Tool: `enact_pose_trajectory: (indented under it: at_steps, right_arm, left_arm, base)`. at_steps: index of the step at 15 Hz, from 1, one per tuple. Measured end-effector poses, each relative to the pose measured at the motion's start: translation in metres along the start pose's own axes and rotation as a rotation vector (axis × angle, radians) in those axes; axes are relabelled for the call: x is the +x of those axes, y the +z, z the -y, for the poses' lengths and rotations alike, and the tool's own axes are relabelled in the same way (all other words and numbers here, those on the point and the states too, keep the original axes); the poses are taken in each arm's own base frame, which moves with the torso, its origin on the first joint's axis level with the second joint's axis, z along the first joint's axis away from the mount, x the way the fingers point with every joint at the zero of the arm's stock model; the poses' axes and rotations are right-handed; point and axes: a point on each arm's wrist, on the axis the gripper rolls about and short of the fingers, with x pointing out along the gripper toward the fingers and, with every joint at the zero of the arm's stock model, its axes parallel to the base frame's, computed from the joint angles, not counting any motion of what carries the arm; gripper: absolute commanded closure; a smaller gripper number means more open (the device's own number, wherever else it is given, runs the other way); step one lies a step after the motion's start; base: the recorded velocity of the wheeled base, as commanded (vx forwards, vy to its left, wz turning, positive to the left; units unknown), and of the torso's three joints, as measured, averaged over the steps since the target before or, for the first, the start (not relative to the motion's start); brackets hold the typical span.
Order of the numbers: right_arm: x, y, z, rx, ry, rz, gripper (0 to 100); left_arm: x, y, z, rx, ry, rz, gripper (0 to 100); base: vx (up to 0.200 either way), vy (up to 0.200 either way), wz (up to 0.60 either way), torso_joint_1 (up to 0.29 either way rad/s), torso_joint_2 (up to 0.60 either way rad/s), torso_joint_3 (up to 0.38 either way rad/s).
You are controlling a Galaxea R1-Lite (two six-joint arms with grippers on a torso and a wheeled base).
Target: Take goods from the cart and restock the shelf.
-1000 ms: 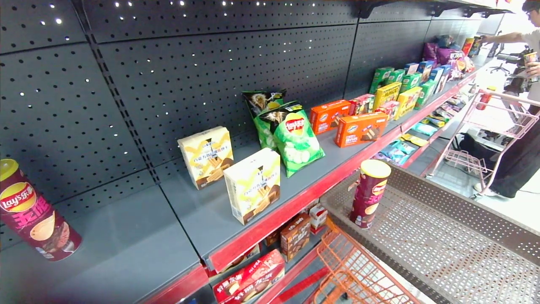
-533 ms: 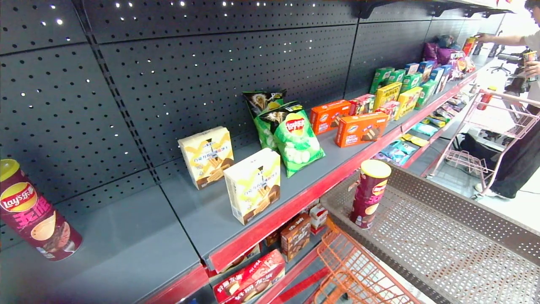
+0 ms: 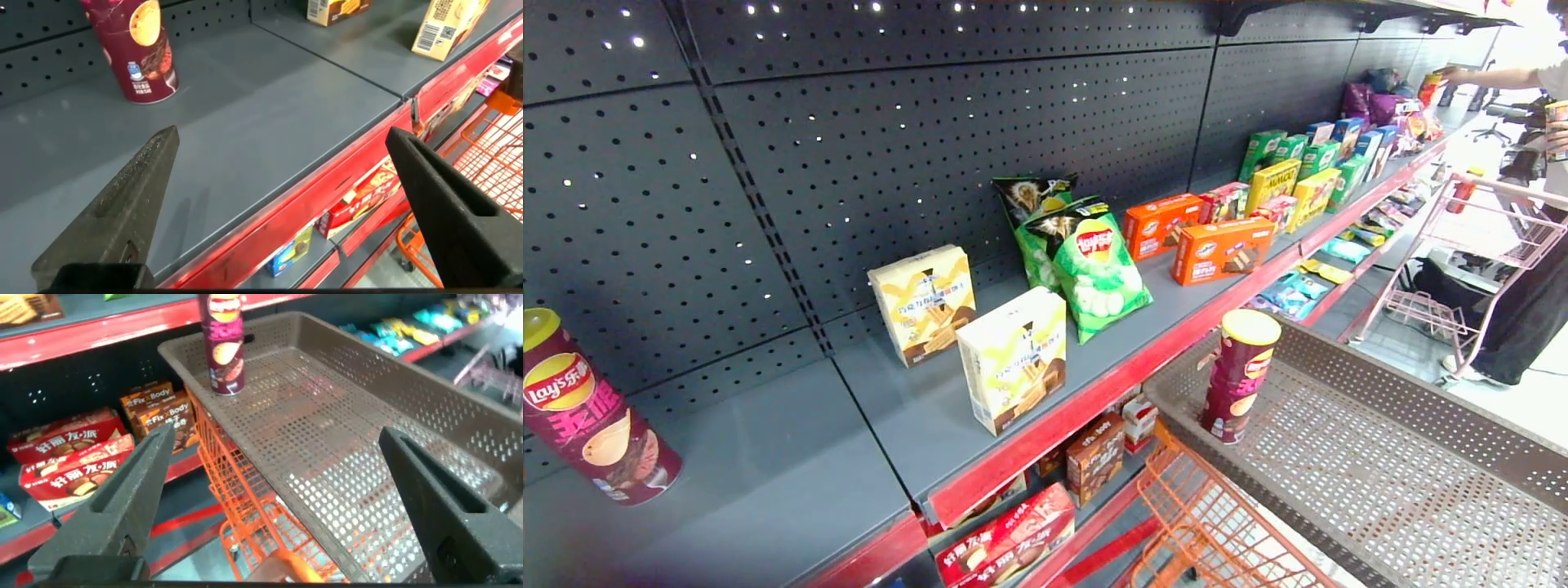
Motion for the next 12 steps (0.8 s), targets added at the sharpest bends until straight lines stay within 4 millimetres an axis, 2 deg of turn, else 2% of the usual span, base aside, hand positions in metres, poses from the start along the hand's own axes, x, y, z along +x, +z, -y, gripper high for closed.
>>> enact_pose_trajectory:
  at_steps: [2,3,5,7,8,9,12]
  right_arm:
    - [0.000,0.003,0.000,-0.003,0.002,0.020,0]
    - [-0.002,0.015,0.000,-0.003,0.001,0.060,0]
    - [-0.001,0.055,0.002,0.032,-0.007,0.132,0]
    - [0.008,0.108,0.006,0.090,-0.010,0.175,0]
    - [0.014,0.128,0.007,0.108,0.002,0.176,0]
    - [0.020,0.137,0.008,0.115,0.033,0.148,0]
    - [0.040,0.136,0.009,0.124,0.016,0.024,0]
  left_arm:
    - [0.000,0.000,0.000,0.000,0.000,0.000,0]
    - [0.000,0.000,0.000,0.000,0.000,0.000,0]
    - [0.000,0.000,0.000,0.000,0.000,0.000,0]
    - [0.000,0.000,0.000,-0.001,0.001,0.000,0]
    - [0.000,0.000,0.000,0.000,0.000,0.000,0]
    - [0.000,0.000,0.000,-0.001,0.000,0.000,0]
    - [0.000,0.000,0.000,-0.001,0.000,0.000,0]
  base:
    - [0.000,0.000,0.00,0.000,0.00,0.000]
    - [0.000,0.000,0.00,0.000,0.00,0.000]
    - [0.000,0.000,0.00,0.000,0.00,0.000]
    - [0.000,0.000,0.00,0.000,0.00,0.000]
    - [0.000,0.000,0.00,0.000,0.00,0.000]
    - [0.000,0.000,0.00,0.000,0.00,0.000]
    - [0.000,0.000,0.00,0.000,0.00,0.000]
